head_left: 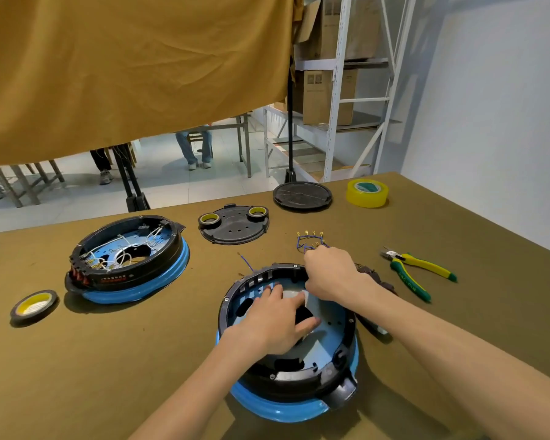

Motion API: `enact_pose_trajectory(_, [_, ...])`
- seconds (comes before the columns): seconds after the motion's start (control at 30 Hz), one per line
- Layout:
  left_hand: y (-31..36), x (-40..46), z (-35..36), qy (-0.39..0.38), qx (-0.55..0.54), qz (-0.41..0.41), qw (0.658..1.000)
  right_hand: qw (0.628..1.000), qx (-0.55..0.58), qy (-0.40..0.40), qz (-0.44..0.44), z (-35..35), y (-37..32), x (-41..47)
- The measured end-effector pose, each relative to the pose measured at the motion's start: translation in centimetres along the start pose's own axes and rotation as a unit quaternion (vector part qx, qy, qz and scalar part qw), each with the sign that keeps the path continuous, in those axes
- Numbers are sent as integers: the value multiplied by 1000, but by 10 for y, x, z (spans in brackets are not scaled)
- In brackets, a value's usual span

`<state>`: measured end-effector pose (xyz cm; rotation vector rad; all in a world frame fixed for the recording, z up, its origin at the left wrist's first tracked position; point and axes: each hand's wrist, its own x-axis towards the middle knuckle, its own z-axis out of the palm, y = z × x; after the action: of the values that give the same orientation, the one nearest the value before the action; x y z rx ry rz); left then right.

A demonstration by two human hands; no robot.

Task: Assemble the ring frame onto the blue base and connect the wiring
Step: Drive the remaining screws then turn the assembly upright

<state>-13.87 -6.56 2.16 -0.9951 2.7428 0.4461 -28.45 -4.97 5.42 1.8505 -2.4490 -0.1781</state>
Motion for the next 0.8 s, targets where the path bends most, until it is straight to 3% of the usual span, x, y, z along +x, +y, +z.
enact_pose_trajectory(0.2, [-2, -9, -1, 5, -47, 63, 997, 982, -1, -189, 20, -42, 13, 0])
enact_pose_trajectory(0.3, [2, -17, 3, 26, 4, 34, 999, 979, 53, -188, -53, -44, 14, 12])
enact_pose_trajectory(0.4, [9, -28, 10, 22, 41, -49, 998, 970, 155, -152, -111, -23, -7, 12])
enact_pose_trajectory(0.53, [17, -36, 17, 12, 24, -104, 994, 993, 50, -1, -109, 0, -20, 16])
enact_pose_trajectory(0.7, [19, -28, 9, 37, 27, -89, 995, 995, -21, -96, -7, -10, 2, 9])
enact_pose_trajectory(0.8, [25, -22, 4, 18, 16, -99, 995, 991, 20, -121, -45, -12, 12, 11])
